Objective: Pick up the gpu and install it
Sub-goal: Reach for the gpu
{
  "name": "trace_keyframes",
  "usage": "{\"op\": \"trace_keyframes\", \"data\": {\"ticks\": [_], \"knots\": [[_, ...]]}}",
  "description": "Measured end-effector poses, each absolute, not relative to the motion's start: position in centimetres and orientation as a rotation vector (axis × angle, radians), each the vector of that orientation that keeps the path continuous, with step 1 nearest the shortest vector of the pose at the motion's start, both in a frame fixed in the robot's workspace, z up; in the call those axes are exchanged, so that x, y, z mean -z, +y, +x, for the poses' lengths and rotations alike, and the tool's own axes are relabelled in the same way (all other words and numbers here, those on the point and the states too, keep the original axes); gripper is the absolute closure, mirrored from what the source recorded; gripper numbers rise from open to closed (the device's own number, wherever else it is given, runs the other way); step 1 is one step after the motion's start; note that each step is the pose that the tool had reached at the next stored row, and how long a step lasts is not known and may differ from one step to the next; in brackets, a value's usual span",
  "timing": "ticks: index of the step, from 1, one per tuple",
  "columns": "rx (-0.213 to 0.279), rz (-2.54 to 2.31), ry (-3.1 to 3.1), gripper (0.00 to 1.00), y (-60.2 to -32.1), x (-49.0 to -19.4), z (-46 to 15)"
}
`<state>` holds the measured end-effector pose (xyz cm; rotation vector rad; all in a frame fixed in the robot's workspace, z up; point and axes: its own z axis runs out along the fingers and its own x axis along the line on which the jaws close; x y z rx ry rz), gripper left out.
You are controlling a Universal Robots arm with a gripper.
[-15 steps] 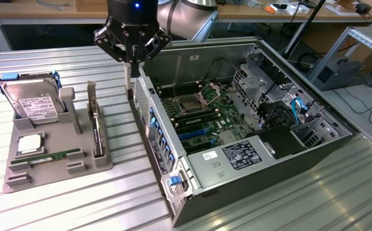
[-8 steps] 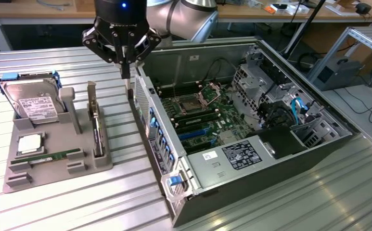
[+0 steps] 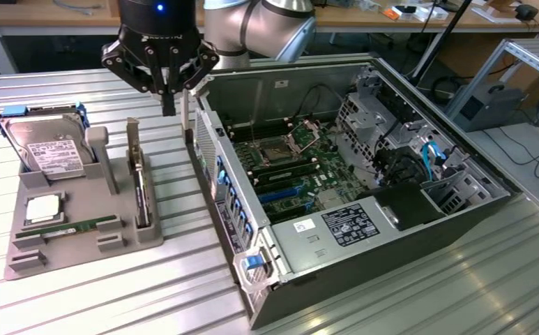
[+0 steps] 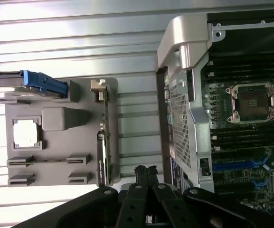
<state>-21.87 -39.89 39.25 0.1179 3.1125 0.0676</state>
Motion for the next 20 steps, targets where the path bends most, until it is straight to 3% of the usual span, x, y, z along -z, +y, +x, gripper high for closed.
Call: {"op": "trace_keyframes", "data": {"ticks": [20], "knots": [[-0.068,0.118,3.113,0.89,-39.9,-39.2,-24.0]]}}
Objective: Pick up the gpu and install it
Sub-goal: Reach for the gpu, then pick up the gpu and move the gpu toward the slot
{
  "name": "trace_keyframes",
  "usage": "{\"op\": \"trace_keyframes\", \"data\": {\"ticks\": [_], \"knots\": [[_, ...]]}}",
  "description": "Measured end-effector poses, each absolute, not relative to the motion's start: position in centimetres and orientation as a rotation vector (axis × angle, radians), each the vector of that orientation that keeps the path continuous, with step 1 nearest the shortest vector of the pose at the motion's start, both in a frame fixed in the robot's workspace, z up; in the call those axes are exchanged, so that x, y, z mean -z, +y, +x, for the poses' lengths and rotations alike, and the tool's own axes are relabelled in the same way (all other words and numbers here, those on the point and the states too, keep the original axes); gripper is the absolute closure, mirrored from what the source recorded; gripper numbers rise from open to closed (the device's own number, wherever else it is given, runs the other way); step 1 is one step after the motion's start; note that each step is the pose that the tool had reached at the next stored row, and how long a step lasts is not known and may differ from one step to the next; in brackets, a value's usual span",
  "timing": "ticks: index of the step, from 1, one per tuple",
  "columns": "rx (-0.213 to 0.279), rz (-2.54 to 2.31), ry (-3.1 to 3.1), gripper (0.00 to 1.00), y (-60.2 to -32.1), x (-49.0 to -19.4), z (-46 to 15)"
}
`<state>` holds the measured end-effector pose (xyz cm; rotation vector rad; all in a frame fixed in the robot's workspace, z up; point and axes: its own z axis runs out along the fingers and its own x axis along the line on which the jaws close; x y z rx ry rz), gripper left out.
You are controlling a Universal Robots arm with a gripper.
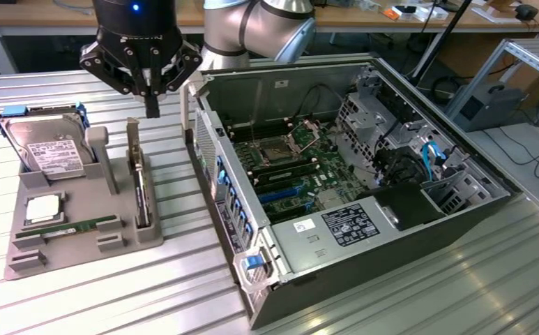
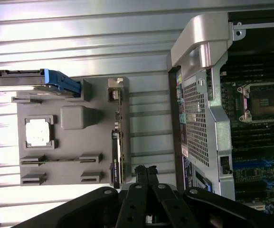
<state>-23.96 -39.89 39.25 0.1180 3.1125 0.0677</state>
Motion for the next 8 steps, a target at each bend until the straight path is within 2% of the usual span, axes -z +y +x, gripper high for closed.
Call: {"op": "trace_keyframes", "data": {"ticks": [8], "knots": [[-0.068,0.118,3.112,0.89,-39.89,-39.25,-23.96]]}}
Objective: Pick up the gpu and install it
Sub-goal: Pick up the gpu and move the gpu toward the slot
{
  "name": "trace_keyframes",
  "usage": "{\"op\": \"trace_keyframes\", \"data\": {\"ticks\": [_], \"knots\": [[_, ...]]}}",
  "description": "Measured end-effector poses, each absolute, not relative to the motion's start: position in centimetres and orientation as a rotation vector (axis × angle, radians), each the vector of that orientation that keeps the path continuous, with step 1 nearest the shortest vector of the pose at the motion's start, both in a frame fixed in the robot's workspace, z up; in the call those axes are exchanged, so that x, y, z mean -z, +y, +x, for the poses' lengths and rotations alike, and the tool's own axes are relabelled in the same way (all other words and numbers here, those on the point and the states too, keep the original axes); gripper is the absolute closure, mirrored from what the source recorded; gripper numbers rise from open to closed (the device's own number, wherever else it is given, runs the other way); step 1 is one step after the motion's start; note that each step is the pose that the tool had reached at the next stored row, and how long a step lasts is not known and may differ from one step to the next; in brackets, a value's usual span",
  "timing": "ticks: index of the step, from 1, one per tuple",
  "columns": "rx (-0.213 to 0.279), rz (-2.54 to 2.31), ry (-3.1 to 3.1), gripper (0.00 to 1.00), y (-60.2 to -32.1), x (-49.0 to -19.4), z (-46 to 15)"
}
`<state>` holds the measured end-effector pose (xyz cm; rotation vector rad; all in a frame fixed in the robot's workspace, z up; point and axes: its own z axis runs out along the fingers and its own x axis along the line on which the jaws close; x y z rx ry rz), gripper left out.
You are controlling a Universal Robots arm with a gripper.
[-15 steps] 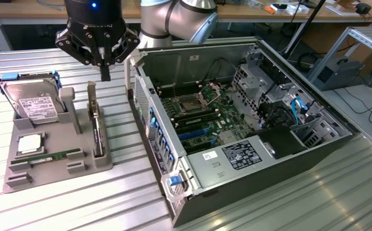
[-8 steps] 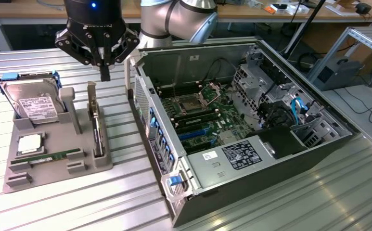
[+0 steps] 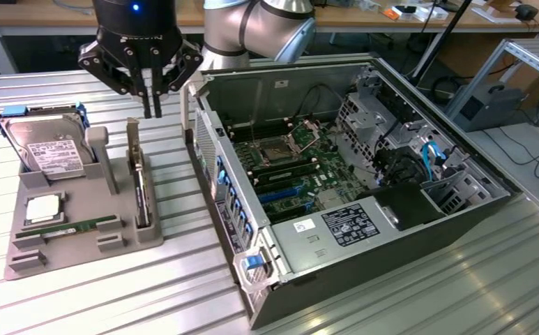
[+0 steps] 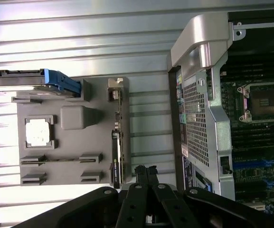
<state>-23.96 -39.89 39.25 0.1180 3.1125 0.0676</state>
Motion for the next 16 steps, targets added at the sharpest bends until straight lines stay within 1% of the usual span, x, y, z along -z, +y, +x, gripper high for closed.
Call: {"op": "trace_keyframes", "data": {"ticks": [1,5,16], "knots": [[-0.068,0.118,3.112,0.77,-39.89,-39.25,-23.96],[-0.068,0.118,3.112,0.52,-39.89,-39.25,-23.96],[-0.068,0.118,3.113,0.52,-39.89,-39.01,-24.24]]}}
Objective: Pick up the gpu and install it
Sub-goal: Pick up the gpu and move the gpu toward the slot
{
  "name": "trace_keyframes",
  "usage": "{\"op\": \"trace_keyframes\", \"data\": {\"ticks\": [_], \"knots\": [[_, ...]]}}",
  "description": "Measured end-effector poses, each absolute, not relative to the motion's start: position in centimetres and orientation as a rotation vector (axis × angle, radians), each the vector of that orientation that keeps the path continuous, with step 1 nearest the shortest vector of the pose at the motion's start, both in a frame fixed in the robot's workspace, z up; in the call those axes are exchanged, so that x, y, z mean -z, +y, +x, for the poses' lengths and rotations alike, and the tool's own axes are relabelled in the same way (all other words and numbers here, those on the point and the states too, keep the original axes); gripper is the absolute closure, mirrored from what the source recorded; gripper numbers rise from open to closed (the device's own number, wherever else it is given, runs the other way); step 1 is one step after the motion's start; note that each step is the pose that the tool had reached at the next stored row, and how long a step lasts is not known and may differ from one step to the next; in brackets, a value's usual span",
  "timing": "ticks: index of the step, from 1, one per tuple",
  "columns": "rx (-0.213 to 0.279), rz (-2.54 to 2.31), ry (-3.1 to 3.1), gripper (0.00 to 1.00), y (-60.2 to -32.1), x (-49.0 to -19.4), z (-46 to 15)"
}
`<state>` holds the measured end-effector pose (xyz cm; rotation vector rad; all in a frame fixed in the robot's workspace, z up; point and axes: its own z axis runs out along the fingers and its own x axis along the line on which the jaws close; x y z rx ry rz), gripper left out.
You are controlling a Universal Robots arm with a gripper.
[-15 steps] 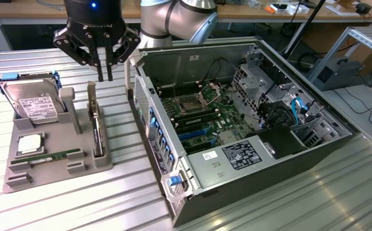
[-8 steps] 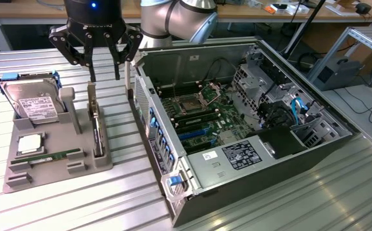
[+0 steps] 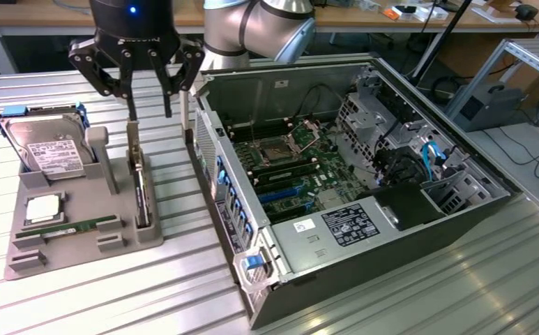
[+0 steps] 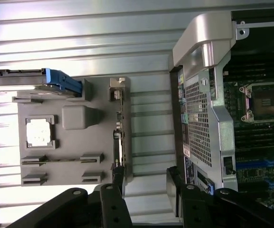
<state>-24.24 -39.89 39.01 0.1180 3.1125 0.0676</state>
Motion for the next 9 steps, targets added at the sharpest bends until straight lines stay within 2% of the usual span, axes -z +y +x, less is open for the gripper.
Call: {"op": "trace_keyframes", "data": {"ticks": [9], "knots": [[-0.068,0.118,3.113,0.52,-39.9,-38.83,-24.3]]}}
